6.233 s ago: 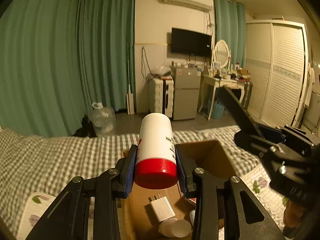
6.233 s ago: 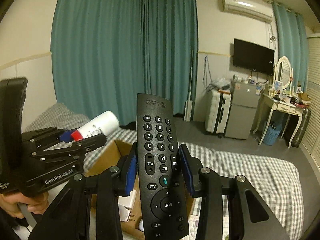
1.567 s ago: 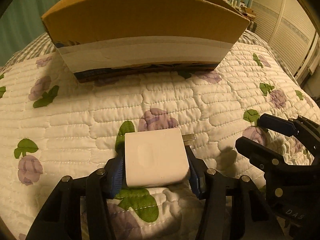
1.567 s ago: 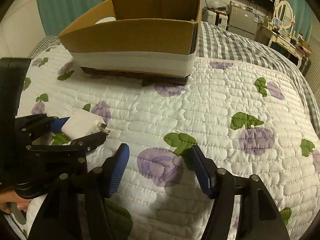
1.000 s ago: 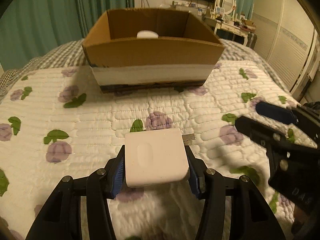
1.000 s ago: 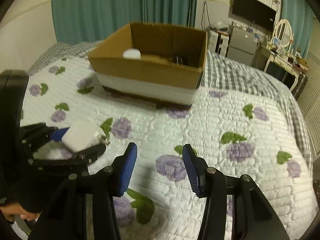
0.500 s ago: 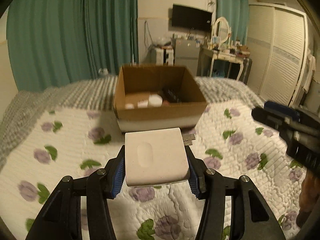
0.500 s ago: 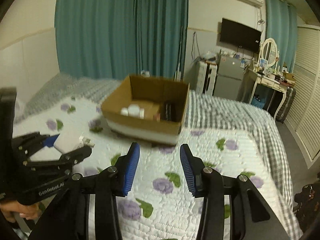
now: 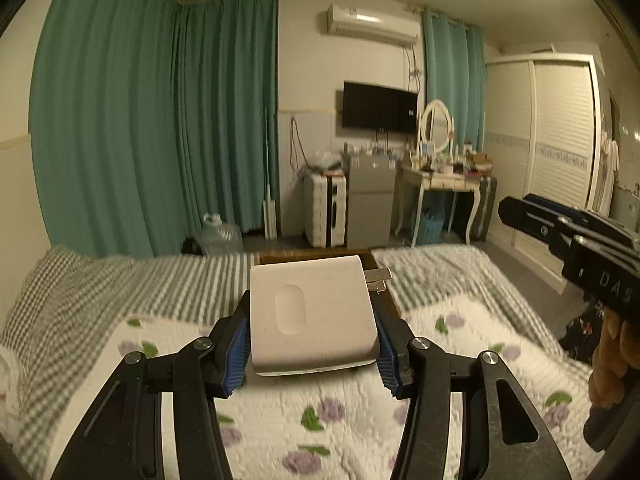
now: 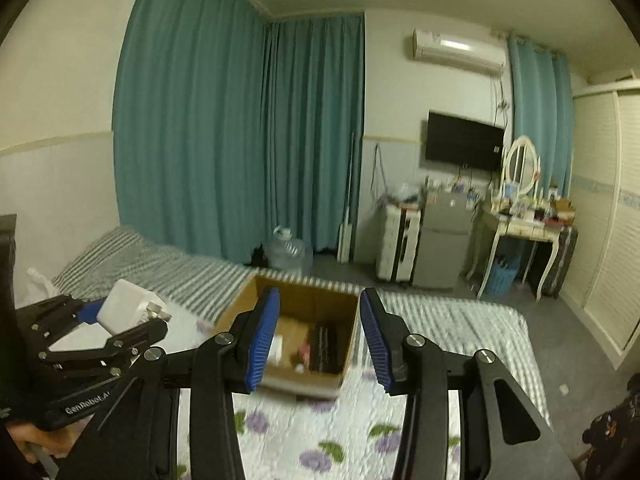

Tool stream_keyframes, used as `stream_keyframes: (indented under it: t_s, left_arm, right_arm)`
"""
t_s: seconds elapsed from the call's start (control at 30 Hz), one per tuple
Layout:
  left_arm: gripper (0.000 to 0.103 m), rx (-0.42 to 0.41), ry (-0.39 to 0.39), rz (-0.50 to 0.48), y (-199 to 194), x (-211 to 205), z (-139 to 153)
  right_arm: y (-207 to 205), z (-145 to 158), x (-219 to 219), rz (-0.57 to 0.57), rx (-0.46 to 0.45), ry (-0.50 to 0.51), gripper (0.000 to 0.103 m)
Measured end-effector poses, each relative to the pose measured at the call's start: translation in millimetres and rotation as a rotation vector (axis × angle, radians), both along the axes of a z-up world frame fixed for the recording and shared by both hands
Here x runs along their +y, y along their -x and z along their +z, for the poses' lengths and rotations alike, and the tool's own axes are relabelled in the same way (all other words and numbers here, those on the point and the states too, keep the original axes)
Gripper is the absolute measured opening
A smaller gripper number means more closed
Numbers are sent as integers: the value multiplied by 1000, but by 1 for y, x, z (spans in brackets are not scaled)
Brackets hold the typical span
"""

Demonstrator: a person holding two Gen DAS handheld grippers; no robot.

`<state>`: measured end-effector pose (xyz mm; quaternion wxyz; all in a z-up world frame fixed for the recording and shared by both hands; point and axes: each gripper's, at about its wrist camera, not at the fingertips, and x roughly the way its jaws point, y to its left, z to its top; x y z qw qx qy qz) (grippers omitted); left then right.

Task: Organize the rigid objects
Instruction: 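Lift and carry the white block charger over the box with the left tool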

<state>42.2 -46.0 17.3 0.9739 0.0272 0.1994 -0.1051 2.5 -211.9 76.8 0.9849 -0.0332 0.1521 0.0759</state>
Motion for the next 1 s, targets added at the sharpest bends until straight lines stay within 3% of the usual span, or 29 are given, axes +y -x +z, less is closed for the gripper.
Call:
stream_keyframes:
  t_s: [0.2,0.43,0.6,1.0]
  left_arm:
    - [54,-39,27,8,-30,4,23]
    - [54,-45,24,-13,-71,0,28]
    - [54,-10,65,-28,-110,0,18]
    - [54,124,1,24,-209,-14,-62]
  right_arm:
    - [-19,26,7,14,-74,10,42]
    - [-53,30,20,21,-130,31,42]
    - [-97,13,30,52,-100,35,42]
    - [-202,-71,36,85,58,44,42]
